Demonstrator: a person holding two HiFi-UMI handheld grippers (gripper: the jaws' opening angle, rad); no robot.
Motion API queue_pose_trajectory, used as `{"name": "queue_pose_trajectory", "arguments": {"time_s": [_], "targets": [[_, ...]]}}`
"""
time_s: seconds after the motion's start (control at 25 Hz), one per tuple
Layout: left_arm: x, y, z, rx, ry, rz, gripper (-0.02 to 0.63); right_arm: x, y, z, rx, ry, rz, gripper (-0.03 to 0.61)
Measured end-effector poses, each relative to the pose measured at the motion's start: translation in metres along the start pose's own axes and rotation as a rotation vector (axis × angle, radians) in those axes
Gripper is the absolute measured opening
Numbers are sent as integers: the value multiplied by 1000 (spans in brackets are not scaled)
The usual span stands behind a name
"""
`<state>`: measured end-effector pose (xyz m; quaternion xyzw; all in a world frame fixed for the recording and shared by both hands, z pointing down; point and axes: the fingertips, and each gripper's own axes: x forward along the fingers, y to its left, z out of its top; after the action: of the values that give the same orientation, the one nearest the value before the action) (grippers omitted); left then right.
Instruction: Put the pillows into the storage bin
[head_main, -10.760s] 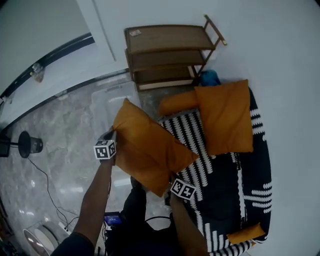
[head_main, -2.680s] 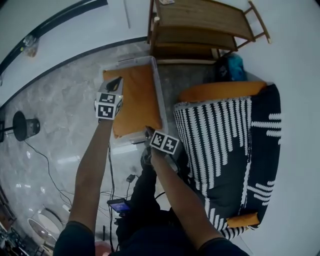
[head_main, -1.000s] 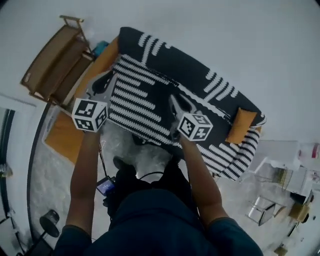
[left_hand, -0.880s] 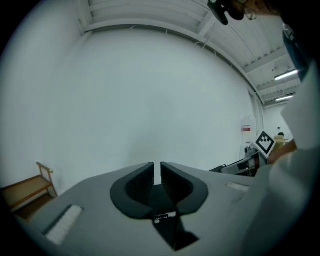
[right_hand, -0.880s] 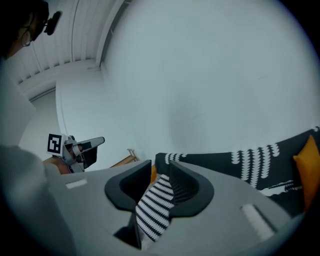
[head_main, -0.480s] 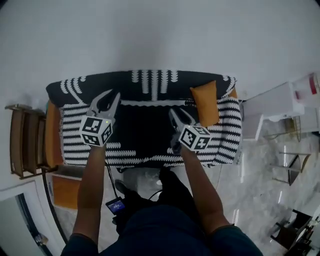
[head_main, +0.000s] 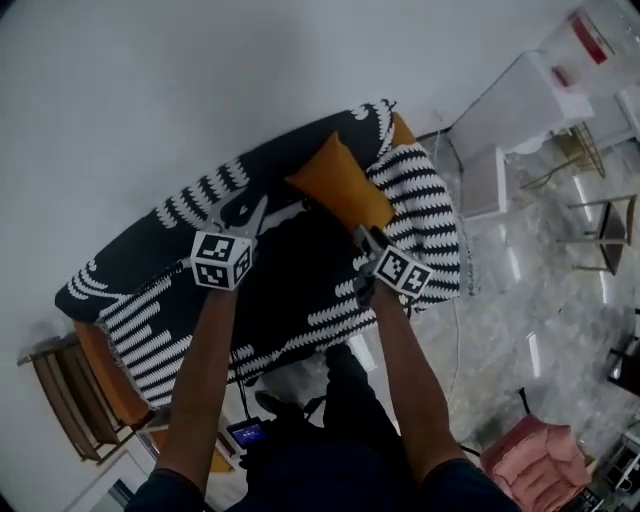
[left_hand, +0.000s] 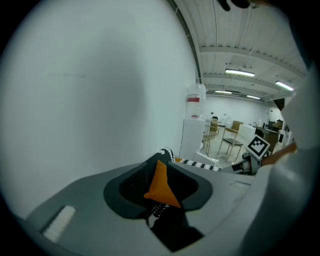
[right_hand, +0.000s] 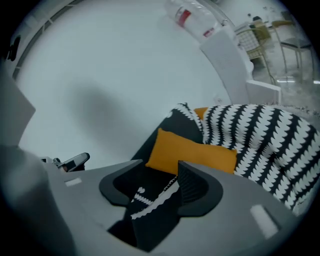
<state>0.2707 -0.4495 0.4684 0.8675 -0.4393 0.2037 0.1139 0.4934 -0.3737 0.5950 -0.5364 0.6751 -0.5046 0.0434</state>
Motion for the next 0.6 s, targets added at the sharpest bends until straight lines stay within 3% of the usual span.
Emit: {"name": "queue_pose_trajectory", "arguments": {"time_s": [0.32, 0.6], "targets": [[149, -44, -64, 81, 195, -93, 176, 34, -157, -5, 174, 27, -136, 233], [208, -49, -113, 159, 303, -108, 234, 76, -225, -33, 267, 90, -140, 256]]}}
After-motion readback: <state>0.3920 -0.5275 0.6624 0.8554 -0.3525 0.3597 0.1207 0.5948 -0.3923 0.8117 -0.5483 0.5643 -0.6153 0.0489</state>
